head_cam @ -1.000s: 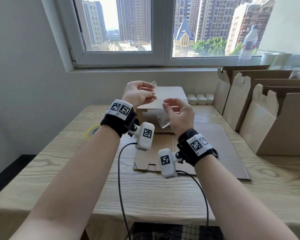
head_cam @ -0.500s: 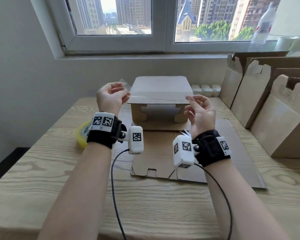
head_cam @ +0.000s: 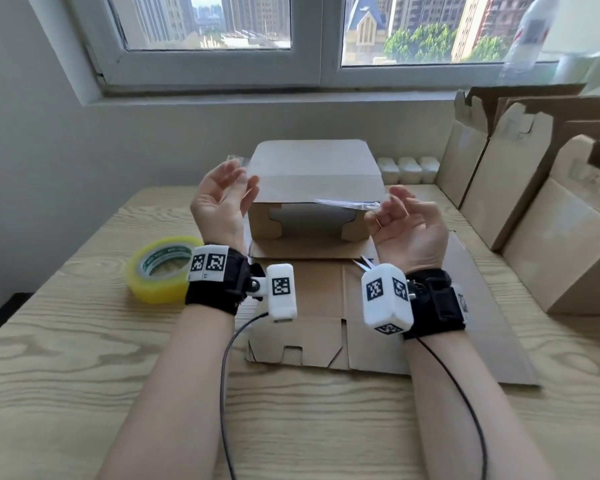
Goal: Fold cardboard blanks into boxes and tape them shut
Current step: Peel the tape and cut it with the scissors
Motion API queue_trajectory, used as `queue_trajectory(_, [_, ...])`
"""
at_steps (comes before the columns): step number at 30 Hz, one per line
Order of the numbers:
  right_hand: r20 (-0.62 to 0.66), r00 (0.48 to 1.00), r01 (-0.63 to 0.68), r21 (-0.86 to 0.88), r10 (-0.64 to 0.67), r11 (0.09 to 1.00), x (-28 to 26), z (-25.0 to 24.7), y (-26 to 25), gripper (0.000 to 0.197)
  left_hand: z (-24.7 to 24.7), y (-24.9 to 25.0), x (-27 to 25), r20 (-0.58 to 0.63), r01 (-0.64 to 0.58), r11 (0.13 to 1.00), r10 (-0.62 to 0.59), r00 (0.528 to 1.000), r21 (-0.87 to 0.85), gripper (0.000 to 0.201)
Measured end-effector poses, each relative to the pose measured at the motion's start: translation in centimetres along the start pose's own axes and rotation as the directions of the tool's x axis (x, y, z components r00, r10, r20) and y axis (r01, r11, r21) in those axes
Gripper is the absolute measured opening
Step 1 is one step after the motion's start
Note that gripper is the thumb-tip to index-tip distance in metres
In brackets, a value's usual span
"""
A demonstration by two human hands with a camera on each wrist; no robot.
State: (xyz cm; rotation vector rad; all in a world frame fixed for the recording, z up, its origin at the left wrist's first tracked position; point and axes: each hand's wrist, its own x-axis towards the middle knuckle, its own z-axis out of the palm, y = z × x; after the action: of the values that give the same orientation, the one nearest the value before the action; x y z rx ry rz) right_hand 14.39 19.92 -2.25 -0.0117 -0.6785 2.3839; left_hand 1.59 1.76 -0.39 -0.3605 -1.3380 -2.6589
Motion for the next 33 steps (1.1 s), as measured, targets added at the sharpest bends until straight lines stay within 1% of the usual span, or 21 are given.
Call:
queue_trajectory(2, [-0.044,0.997,0.052,-0.095,-0.056,0.994,0.0,-0.4,-0.1,0.028,0.0,-0.4,-0.4,0.008,0.001,1.000,-0.001,1.000,0.012,0.019])
queue_trajectory(4, [-0.073,0.986,0.129,-0.263,-0.153,0.956,0.1,-0.8,-0.1,0.021,0.1,-0.6,-0.6,0.022,-0.014,0.999,0.013,1.000,0.041,0.020])
queue_trajectory(5, [-0.072,0.974,0.173,-0.371,-0.214,0.913,0.1,-0.8,-0.1,0.014,0.3,-0.6,-0.8,0.029,-0.032,0.998,0.030,0.999,0.057,0.019])
queue_trajectory(6, [-0.052,0.959,0.219,-0.487,-0.278,0.845,0.2,-0.8,-0.1,0.008,0.4,-0.5,-0.9,0.038,-0.054,0.996,0.052,0.998,0.069,0.019])
queue_trajectory(8, [0.032,0.915,0.303,-0.713,-0.402,0.632,0.3,-1.0,-0.1,0.022,0.7,-0.4,-1.2,0.050,-0.094,0.993,0.090,0.995,0.076,0.019])
queue_trajectory(9, [0.078,0.890,0.332,-0.785,-0.449,0.523,0.3,-1.1,-0.1,0.028,0.8,-0.3,-1.3,0.046,-0.108,0.991,0.105,0.993,0.076,0.019])
queue_trajectory(11, [0.160,0.850,0.367,-0.863,-0.501,0.348,0.1,-1.3,-0.3,0.034,0.8,-0.3,-1.8,0.013,-0.123,0.990,0.122,0.992,0.073,0.019])
queue_trajectory(13, [0.224,0.830,0.378,-0.899,-0.510,0.220,0.0,-1.6,-0.3,0.039,0.7,-0.2,-2.2,-0.035,-0.117,0.991,0.120,0.992,0.063,0.016])
queue_trajectory(15, [0.270,0.828,0.371,-0.921,-0.491,0.119,0.0,-2.0,-0.1,0.045,0.5,-0.2,-2.5,-0.066,-0.120,0.991,0.124,0.990,0.059,0.015])
queue_trajectory(16, [0.279,0.833,0.358,-0.930,-0.478,0.083,0.0,-2.3,0.0,0.046,0.4,-0.2,-2.5,-0.071,-0.130,0.989,0.135,0.988,0.067,0.015])
queue_trajectory(18, [0.261,0.850,0.322,-0.945,-0.457,0.059,0.0,-2.6,0.0,0.045,0.3,-0.1,-2.6,-0.071,-0.151,0.985,0.157,0.985,0.087,0.011])
queue_trajectory(20, [0.218,0.871,0.282,-0.956,-0.441,0.084,0.0,-2.8,-0.1,0.038,0.1,0.0,-2.5,-0.073,-0.142,0.985,0.149,0.986,0.093,0.007])
queue_trajectory(23, [0.126,0.903,0.218,-0.958,-0.411,0.186,0.0,-3.0,0.1,0.023,-0.2,-0.3,-2.4,-0.083,-0.135,0.983,0.146,0.986,0.120,0.009])
queue_trajectory(25, [0.096,0.908,0.215,-0.942,-0.407,0.256,0.0,-3.1,0.2,0.020,-0.2,-0.5,-2.2,-0.099,-0.154,0.977,0.169,0.981,0.146,0.014])
queue_trajectory(26, [0.108,0.905,0.231,-0.937,-0.411,0.264,0.1,-3.1,0.3,0.021,-0.2,-0.5,-2.2,-0.107,-0.162,0.974,0.180,0.978,0.160,0.015])
queue_trajectory(29, [0.217,0.881,0.313,-0.933,-0.420,0.177,-0.1,-2.5,0.1,0.017,-0.4,-0.6,-1.8,-0.105,-0.182,0.961,0.207,0.973,0.210,0.010])
queue_trajectory(32, [0.291,0.852,0.400,-0.898,-0.436,0.182,-0.4,-1.8,0.1,0.018,-0.5,-0.3,-1.7,-0.095,-0.235,0.950,0.258,0.961,0.205,0.004])
queue_trajectory(33, [0.311,0.838,0.420,-0.892,-0.449,0.166,-0.4,-1.7,0.1,0.019,-0.5,-0.2,-1.7,-0.096,-0.248,0.949,0.270,0.958,0.193,0.003])
